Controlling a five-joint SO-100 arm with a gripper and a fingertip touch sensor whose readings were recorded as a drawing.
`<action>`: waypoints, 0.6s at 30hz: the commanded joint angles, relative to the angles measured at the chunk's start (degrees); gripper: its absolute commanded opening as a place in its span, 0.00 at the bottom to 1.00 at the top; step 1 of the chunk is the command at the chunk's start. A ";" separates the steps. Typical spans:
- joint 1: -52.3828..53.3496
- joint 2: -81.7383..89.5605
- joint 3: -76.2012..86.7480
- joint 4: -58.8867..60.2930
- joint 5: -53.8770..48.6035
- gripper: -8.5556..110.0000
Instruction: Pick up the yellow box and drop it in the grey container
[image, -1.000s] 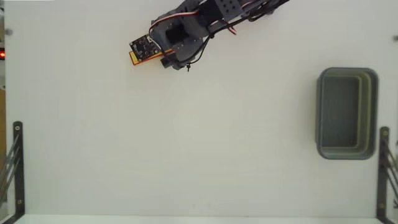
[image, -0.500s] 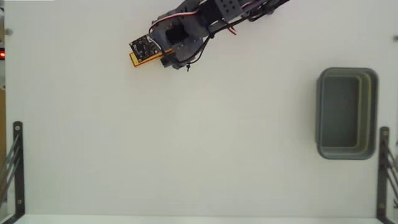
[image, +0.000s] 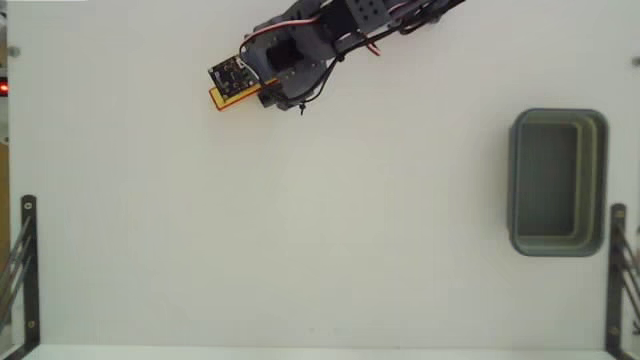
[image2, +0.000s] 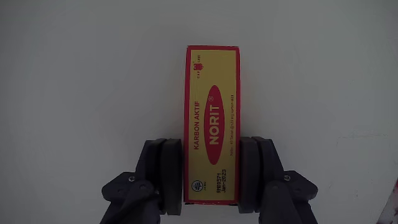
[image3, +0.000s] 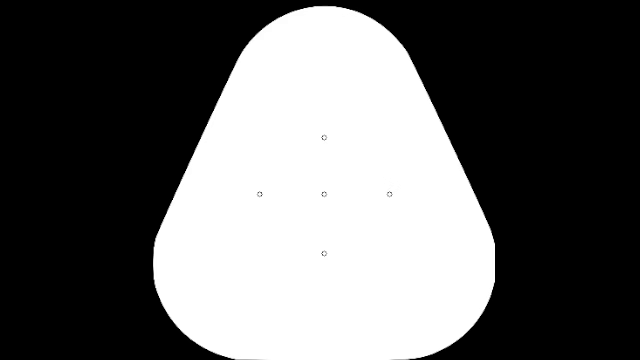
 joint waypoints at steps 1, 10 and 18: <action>0.48 1.15 0.21 -0.82 0.26 0.50; 0.48 1.15 0.21 -0.82 0.26 0.48; 0.48 1.15 0.21 -0.82 0.26 0.47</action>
